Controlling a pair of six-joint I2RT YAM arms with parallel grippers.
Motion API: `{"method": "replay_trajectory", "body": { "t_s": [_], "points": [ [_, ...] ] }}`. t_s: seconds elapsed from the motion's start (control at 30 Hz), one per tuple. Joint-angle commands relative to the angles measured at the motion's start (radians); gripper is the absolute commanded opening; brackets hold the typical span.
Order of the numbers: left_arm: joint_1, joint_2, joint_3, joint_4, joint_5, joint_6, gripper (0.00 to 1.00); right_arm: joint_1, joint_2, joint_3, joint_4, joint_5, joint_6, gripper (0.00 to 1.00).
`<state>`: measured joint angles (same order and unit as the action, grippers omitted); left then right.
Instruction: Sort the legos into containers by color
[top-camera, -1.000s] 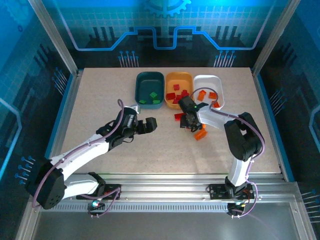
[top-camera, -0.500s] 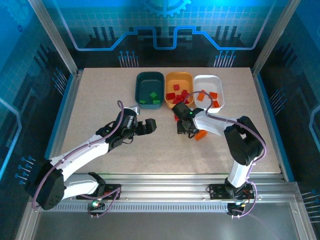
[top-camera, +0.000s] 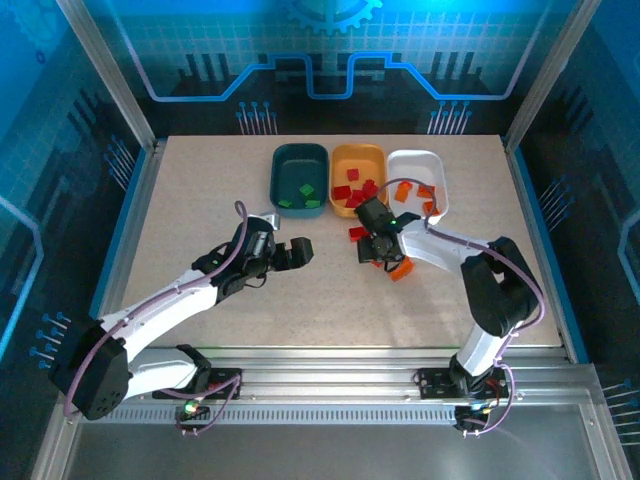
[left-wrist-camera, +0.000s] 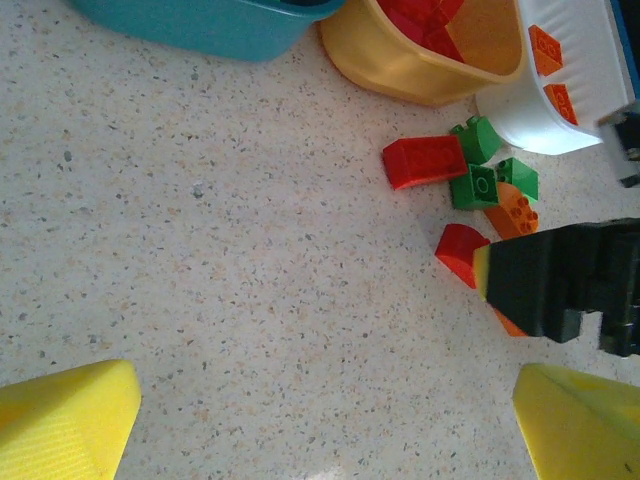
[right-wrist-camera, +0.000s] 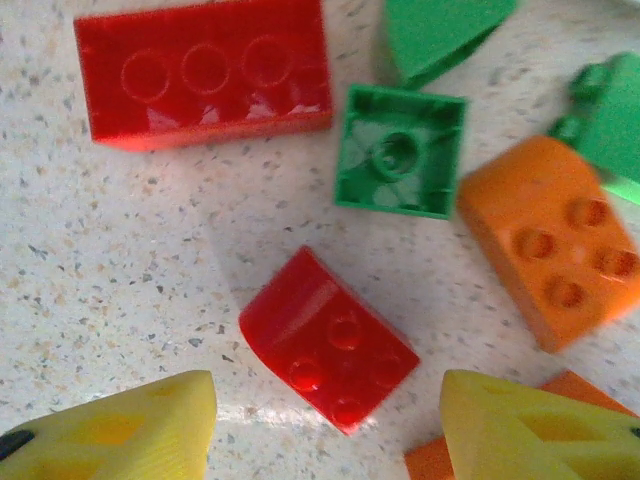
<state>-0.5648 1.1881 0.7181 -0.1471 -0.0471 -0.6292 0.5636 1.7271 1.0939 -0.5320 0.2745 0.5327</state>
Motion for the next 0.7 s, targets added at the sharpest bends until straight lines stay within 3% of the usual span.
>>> {"method": "replay_trajectory", "body": {
  "t_s": [0.0,0.17,0.43,0.67],
  "points": [
    [0.005,-0.004,-0.022,0.008,0.028,0.001,0.97,-0.035,0.049,0.014,0.042,-0.091,-0.166,0.63],
    [0.005,-0.016,-0.036,0.011,0.027,-0.007,0.97,-0.064,0.093,0.030,0.037,-0.126,-0.206,0.63],
    [0.005,-0.012,-0.028,0.013,0.026,-0.008,0.97,-0.013,0.133,0.039,0.014,-0.123,-0.213,0.57],
    [0.005,-0.012,-0.028,0.007,0.022,-0.007,0.98,-0.003,0.120,0.027,0.034,-0.094,-0.175,0.35]
  ]
}}
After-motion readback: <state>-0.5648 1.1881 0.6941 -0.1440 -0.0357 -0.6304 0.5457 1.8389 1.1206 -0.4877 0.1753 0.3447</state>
